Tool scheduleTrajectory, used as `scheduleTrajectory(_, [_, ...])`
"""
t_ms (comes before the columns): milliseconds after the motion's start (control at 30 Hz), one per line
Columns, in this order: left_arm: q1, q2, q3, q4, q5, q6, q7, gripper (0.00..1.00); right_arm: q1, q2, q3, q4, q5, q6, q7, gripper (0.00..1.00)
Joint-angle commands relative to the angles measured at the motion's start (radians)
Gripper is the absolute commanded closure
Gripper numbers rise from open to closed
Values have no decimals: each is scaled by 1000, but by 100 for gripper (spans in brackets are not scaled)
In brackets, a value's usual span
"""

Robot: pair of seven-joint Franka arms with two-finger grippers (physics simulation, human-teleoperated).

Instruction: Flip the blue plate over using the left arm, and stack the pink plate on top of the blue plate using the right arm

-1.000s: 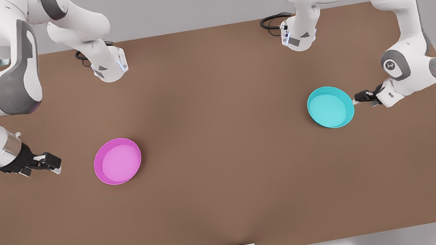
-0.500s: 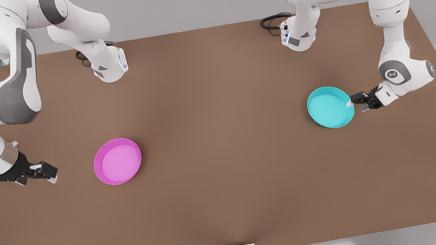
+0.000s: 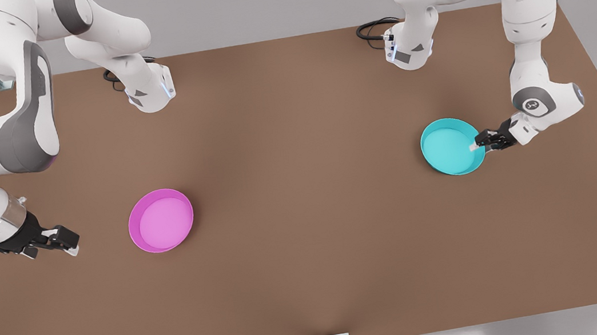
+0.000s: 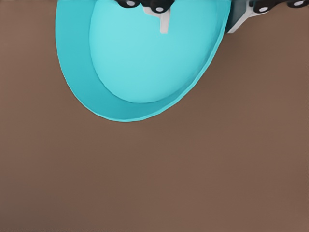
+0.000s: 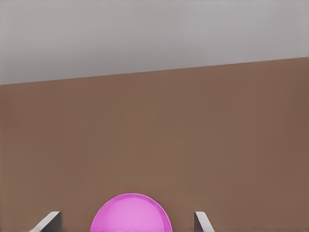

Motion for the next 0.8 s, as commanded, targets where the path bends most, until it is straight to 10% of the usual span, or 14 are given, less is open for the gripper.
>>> scheduleTrajectory(0, [0,2,0,1,-9,0,0,53,0,0,0,0,0,0,0,0])
scheduleTrajectory(767, [-26,22,-12,2,-14,78,0,67,0,6,0,2,2,2,2,0])
